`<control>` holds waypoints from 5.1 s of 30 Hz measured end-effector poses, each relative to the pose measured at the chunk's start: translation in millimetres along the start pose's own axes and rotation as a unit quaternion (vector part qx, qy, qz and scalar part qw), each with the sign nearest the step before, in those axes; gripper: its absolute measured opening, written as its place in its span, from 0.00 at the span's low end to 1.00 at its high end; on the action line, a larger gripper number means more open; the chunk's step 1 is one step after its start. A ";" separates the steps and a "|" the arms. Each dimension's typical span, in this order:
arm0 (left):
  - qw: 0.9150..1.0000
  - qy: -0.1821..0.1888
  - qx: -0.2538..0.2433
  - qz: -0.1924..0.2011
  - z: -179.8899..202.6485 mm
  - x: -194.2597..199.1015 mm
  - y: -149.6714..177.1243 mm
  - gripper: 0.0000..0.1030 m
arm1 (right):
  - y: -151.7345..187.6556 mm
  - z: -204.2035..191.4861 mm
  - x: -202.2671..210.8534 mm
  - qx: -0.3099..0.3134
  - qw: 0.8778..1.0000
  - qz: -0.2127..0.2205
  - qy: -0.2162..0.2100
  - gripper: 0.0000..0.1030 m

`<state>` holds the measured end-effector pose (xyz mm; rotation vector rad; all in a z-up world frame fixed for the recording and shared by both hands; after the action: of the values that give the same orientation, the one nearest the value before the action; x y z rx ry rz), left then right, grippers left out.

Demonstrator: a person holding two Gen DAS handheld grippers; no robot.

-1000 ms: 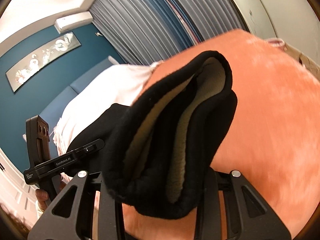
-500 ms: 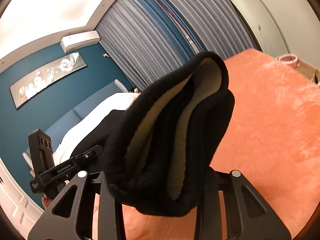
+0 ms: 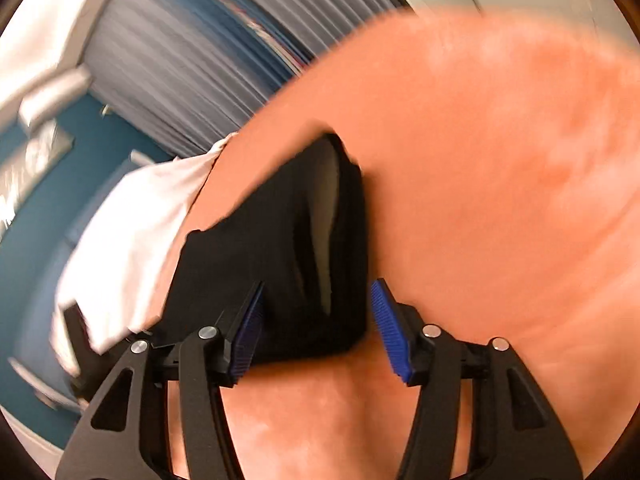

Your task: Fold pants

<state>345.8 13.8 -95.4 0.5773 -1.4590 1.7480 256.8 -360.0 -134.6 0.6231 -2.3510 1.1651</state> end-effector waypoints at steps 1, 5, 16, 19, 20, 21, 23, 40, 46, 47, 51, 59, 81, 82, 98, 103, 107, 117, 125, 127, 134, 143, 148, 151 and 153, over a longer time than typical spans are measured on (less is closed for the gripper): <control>1.000 -0.007 0.002 0.004 -2.0 6.2 -2.2 0.47 | -3.3 -4.5 5.5 0.014 1.000 0.002 0.006 0.52; 0.997 -0.074 -0.036 0.001 3.8 20.8 -6.2 0.47 | -12.1 -28.2 20.5 0.046 0.999 0.022 0.010 0.53; 0.984 -0.114 -0.133 0.012 56.8 28.4 -0.2 0.47 | 3.4 -31.1 -49.7 0.087 0.993 -0.069 0.051 0.00; 0.984 -0.116 -0.137 0.009 58.8 21.7 3.7 0.47 | -9.0 -54.9 -30.2 0.102 0.993 -0.041 0.031 0.02; 0.984 -0.114 -0.137 0.008 59.7 18.9 3.2 0.47 | -13.9 -65.5 -27.5 0.112 0.993 -0.036 0.024 0.02; 0.984 -0.112 -0.135 0.007 61.8 15.3 -0.1 0.47 | -21.0 -76.8 -26.9 0.123 0.992 -0.029 0.017 0.02; 0.986 -0.105 -0.130 0.010 69.6 8.0 -12.2 0.47 | -35.9 -93.0 -34.7 0.142 0.990 -0.024 0.013 0.02; 0.991 -0.100 -0.083 -0.036 61.0 -80.7 -90.3 0.54 | -100.1 -63.1 -105.2 0.050 0.996 -0.074 0.024 0.02; 0.975 -0.160 -0.113 -0.104 63.8 -148.8 -99.0 0.63 | -100.8 -58.5 -160.2 0.063 0.987 -0.124 0.076 0.00; 0.977 -0.150 -0.103 -0.109 60.4 -156.4 -96.7 0.66 | -99.8 -41.8 -163.7 0.029 0.990 -0.123 0.059 0.00; 0.990 -0.092 -0.020 -0.105 41.7 -147.7 -101.6 0.64 | -114.2 -47.8 -116.0 0.021 0.996 -0.060 0.065 0.03; 0.995 -0.050 -0.085 -0.028 47.8 -18.9 -40.8 0.58 | -33.7 -81.0 -24.3 0.148 0.985 -0.077 0.038 0.03; 0.987 -0.084 -0.138 0.014 97.7 157.7 77.9 0.60 | 35.3 -184.3 149.5 0.165 0.979 0.054 0.109 0.15; 0.987 -0.083 -0.138 0.015 99.0 163.6 81.6 0.63 | 37.8 -186.5 154.6 0.165 0.978 0.057 0.110 0.22; 0.982 -0.102 -0.153 0.038 93.8 211.2 114.2 0.72 | 71.0 -208.9 191.1 0.173 0.974 0.072 0.124 0.44; 0.982 -0.102 -0.152 0.046 95.2 219.7 120.6 0.76 | 79.9 -212.7 193.6 0.182 0.971 0.077 0.136 0.52; 0.982 -0.103 -0.150 0.047 97.0 221.8 125.1 0.76 | 86.7 -213.9 191.1 0.177 0.972 0.075 0.137 0.57; 0.983 -0.099 -0.151 0.041 93.2 223.2 132.4 0.77 | 91.1 -216.8 191.4 0.185 0.969 0.076 0.144 0.66; 0.983 -0.099 -0.152 0.040 92.8 225.2 136.2 0.77 | 92.3 -215.9 191.7 0.186 0.969 0.074 0.144 0.67; 0.982 -0.101 -0.152 0.042 92.7 225.3 137.1 0.77 | 93.2 -215.4 191.4 0.185 0.969 0.073 0.145 0.67; 0.983 -0.105 -0.146 0.040 89.7 222.3 137.3 0.77 | 91.8 -213.8 190.8 0.185 0.968 0.077 0.153 0.76; 0.983 -0.109 -0.142 0.040 85.3 219.6 136.2 0.77 | 91.7 -211.7 186.9 0.184 0.968 0.072 0.154 0.77; 0.983 -0.109 -0.142 0.039 84.9 218.9 136.2 0.77 | 90.4 -210.6 186.9 0.185 0.968 0.073 0.155 0.83; 0.983 -0.110 -0.142 0.040 84.1 218.5 135.8 0.77 | 90.3 -210.1 186.5 0.185 0.968 0.073 0.155 0.83; 0.983 -0.110 -0.143 0.040 83.4 218.7 135.5 0.79 | 90.6 -209.6 186.1 0.184 0.968 0.072 0.156 0.84</control>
<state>96.8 -13.5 6.6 0.5792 -1.8719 1.5316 94.9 -176.5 29.4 0.3537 -1.9568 1.6548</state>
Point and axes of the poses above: each gripper's, at about its wrist camera, not at the fingertips, and x roughly against the way its jaws point, z to its right, y to its underside, the point moved 6 cm from there along -x, roughly the way its jaws point, and after that the axes turned 1 degree about -z, right-handed, at the moved point
